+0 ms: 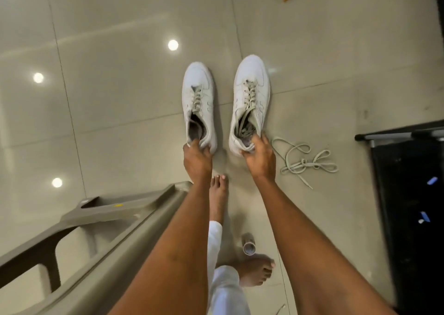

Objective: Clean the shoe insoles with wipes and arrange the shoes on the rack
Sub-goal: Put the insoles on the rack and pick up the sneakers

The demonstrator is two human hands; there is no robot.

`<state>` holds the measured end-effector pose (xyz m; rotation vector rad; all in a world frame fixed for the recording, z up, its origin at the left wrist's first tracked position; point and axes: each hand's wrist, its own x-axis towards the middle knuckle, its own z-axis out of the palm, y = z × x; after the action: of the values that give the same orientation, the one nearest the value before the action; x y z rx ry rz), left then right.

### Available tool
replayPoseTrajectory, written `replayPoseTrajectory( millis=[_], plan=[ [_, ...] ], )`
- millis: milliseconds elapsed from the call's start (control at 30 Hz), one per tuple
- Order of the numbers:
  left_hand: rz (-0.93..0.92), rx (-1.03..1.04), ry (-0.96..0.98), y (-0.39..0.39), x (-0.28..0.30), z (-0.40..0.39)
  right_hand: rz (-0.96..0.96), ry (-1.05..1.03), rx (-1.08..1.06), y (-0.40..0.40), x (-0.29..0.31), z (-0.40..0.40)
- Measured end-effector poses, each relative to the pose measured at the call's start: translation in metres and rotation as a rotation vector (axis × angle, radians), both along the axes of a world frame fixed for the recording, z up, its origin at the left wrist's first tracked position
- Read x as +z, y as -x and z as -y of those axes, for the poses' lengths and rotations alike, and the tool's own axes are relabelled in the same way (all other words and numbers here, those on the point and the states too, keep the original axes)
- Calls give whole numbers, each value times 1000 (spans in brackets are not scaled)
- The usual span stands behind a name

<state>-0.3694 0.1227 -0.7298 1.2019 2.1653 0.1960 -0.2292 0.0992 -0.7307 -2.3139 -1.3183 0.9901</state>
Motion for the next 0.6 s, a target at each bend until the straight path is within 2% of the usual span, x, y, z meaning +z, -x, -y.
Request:
replayPoseTrajectory(
  millis=[167,300,600],
  plan=[
    [-1,-36,-50,-22,64,16,-25,0,-99,-16,63,18],
    [65,-119,-101,-50,104,30,-28,29,-208,-32,103,39],
    [146,-433,-146,-107,122,56,8,0,-368,-87,128,98]
  ],
)
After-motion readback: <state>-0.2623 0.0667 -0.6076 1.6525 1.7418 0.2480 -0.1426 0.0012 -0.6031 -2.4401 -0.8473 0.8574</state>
